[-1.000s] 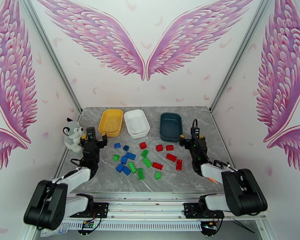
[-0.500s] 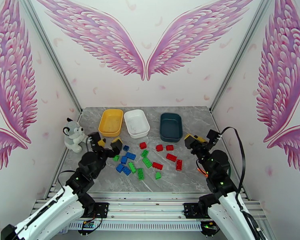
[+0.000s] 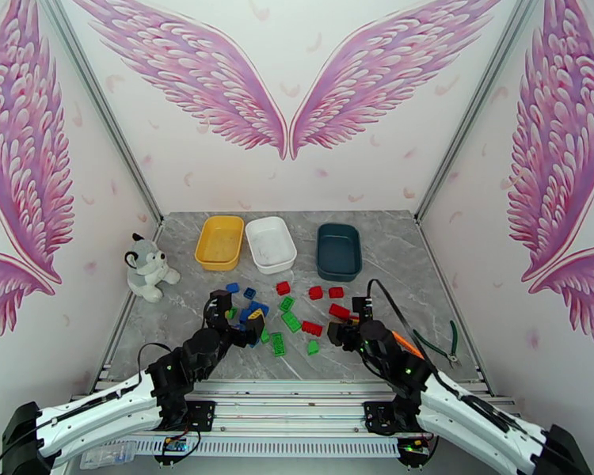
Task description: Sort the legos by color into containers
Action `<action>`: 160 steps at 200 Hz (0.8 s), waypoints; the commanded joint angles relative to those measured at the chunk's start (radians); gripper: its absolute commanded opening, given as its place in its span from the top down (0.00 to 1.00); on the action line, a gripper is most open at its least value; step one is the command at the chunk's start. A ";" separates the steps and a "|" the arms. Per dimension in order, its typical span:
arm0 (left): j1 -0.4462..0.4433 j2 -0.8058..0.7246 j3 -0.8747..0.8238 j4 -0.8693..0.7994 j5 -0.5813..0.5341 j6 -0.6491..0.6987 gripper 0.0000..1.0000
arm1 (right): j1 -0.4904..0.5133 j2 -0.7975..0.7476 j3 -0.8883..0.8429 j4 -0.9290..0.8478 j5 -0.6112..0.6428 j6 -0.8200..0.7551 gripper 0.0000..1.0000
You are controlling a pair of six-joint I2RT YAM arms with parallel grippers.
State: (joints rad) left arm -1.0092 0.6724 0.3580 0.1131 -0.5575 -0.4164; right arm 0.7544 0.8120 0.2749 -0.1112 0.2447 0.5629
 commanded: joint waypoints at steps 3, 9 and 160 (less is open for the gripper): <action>0.027 0.002 0.043 0.014 0.005 0.053 0.01 | 0.063 0.141 0.167 0.024 0.116 -0.072 0.27; 0.043 0.001 0.050 0.014 0.030 0.038 0.01 | 0.090 0.174 0.207 0.006 0.162 -0.090 0.25; 0.327 0.395 0.081 0.166 0.410 -0.187 0.01 | 0.134 0.322 0.422 -0.212 0.142 -0.101 0.24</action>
State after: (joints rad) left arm -0.6945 0.9913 0.3805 0.2214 -0.2340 -0.5629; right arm 0.8803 1.1049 0.6701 -0.2314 0.4656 0.4450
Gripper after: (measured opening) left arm 0.987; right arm 0.781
